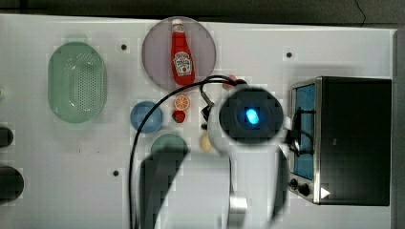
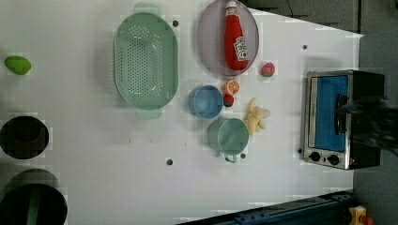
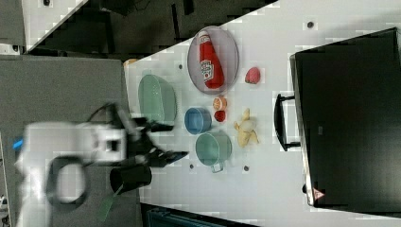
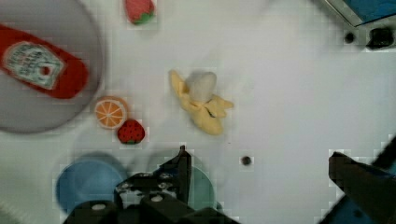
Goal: Pick banana from table and place on oven.
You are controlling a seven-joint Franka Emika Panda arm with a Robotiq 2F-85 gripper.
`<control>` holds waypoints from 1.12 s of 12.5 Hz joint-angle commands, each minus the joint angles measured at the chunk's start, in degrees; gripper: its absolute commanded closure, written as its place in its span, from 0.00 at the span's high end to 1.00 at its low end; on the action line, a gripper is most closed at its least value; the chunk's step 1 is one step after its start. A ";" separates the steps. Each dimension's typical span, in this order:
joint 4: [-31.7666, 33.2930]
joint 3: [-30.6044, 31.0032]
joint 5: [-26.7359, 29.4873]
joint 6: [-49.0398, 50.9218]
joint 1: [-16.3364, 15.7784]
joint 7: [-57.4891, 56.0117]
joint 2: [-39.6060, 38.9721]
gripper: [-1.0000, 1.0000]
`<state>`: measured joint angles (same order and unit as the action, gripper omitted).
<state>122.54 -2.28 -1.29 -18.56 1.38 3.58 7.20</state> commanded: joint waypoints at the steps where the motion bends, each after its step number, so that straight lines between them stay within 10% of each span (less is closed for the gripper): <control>1: 2.71 1.07 0.49 -5.52 -0.15 1.96 -3.28 1.00; 14: 17.56 0.89 0.58 -40.82 -0.10 1.97 -20.91 1.00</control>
<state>139.66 -2.96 -1.04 -58.53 1.05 3.67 -13.52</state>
